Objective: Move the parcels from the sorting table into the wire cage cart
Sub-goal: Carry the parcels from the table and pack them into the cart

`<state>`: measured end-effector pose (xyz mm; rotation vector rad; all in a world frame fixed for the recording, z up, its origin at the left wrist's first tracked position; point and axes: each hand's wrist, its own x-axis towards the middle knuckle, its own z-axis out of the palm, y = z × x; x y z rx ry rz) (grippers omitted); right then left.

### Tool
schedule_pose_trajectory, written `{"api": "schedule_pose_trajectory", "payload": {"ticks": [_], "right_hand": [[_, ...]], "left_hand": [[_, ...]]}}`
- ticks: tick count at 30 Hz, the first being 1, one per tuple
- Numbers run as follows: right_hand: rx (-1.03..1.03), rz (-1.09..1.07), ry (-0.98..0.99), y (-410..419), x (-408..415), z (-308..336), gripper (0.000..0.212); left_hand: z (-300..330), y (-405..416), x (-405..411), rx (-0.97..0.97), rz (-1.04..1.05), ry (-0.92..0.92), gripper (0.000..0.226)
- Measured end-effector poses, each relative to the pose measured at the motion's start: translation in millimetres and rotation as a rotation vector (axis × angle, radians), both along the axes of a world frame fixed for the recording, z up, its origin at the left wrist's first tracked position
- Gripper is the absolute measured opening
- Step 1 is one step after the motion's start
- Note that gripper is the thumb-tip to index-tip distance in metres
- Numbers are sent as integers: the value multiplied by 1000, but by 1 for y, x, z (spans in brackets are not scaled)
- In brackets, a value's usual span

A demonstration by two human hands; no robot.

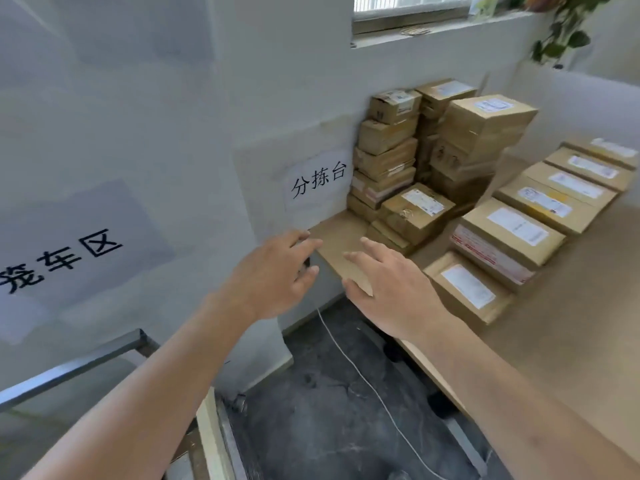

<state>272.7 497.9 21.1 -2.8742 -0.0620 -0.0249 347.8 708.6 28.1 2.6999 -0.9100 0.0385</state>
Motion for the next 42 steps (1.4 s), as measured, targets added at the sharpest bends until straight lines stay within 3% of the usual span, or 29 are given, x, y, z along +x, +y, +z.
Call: {"api": "schedule_pose_trajectory", "payload": {"ticks": [9, 21, 33, 42], "right_hand": [[15, -205, 52, -129, -45, -9, 54], [48, -354, 97, -288, -56, -39, 54], [151, -555, 179, -392, 31, -78, 52], [140, -737, 232, -446, 110, -114, 54]], "left_hand": [[-13, -151, -6, 9, -185, -6, 53], [-35, -319, -8, 25, -246, 37, 53], [-92, -437, 78, 139, -314, 126, 58], [-151, -462, 138, 204, -337, 141, 67]]}}
